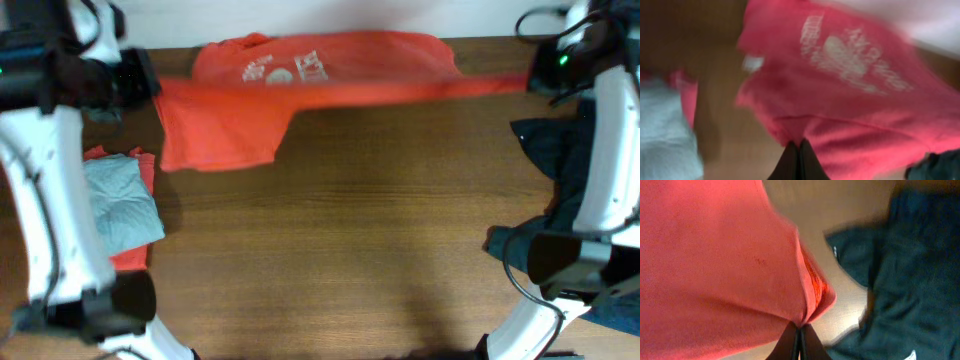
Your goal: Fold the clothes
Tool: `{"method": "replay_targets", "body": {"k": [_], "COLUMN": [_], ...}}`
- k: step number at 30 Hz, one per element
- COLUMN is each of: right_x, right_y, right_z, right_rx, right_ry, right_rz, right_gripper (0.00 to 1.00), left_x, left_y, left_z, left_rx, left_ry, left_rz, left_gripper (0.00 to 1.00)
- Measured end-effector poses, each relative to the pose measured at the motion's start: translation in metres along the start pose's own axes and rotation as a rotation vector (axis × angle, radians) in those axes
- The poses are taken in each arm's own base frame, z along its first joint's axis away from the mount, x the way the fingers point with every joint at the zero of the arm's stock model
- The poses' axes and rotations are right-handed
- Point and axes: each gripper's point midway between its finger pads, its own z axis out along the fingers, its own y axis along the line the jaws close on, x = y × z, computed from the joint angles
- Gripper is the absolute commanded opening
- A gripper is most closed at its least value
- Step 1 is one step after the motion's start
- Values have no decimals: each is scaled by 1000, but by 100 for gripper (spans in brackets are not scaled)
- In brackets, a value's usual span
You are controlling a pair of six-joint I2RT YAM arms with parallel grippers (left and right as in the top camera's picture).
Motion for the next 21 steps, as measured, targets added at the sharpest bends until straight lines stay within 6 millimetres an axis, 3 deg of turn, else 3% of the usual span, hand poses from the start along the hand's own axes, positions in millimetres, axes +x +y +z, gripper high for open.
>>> {"method": "replay_targets", "body": {"k": [2, 5, 11, 14, 15, 21], "right_x": [24, 50, 110, 125, 131, 141], "right_y": [-3, -6, -12, -14, -14, -14], "right_z": [28, 56, 106, 117, 120, 116], "right_rx": [21, 36, 59, 63, 64, 63], "right_ry": [115, 221, 426, 467, 487, 530], "right_rz": [-20, -39, -70, -76, -76, -80], "right_gripper": [4, 4, 4, 4, 4, 4], "left_x": [22, 42, 83, 109, 126, 195], "left_y": [18, 35, 41, 37, 36, 40], "left_z": [29, 57, 103, 122, 132, 164], "left_rx": [-53, -97, -110, -115, -124, -162], "left_ry": [154, 299, 505, 597, 653, 849], "left_rz": [-50, -86, -63, -24, -4, 42], "left_gripper": [0, 0, 0, 0, 0, 0]}}
